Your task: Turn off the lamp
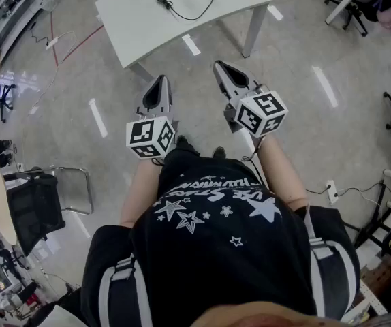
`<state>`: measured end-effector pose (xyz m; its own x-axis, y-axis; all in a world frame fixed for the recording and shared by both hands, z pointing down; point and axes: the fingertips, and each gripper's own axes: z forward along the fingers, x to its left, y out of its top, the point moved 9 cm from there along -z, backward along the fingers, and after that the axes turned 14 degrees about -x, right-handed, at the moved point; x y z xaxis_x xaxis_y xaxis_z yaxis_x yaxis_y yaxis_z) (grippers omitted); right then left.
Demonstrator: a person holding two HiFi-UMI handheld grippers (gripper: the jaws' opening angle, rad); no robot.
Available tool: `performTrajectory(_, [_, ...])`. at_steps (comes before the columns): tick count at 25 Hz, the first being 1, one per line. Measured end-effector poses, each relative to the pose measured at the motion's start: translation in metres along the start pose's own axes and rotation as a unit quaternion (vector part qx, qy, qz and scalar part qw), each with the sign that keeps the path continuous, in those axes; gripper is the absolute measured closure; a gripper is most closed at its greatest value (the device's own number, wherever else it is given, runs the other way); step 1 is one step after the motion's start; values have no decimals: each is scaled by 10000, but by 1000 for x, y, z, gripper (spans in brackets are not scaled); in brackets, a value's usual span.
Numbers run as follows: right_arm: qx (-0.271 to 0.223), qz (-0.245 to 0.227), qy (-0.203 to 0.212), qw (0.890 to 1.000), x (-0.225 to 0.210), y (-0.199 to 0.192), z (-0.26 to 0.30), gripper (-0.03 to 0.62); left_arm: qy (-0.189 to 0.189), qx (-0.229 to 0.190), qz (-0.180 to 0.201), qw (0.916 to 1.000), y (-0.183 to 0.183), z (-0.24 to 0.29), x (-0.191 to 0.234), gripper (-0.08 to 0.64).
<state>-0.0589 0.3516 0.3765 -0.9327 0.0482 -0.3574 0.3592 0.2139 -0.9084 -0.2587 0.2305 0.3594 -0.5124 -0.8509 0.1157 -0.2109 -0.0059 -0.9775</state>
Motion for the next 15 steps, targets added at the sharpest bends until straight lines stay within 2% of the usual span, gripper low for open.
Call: performTrajectory(15, [-23,-104,21,9999,-26,14,1,586,-15,-177,2,9998,-1,30,-16,547])
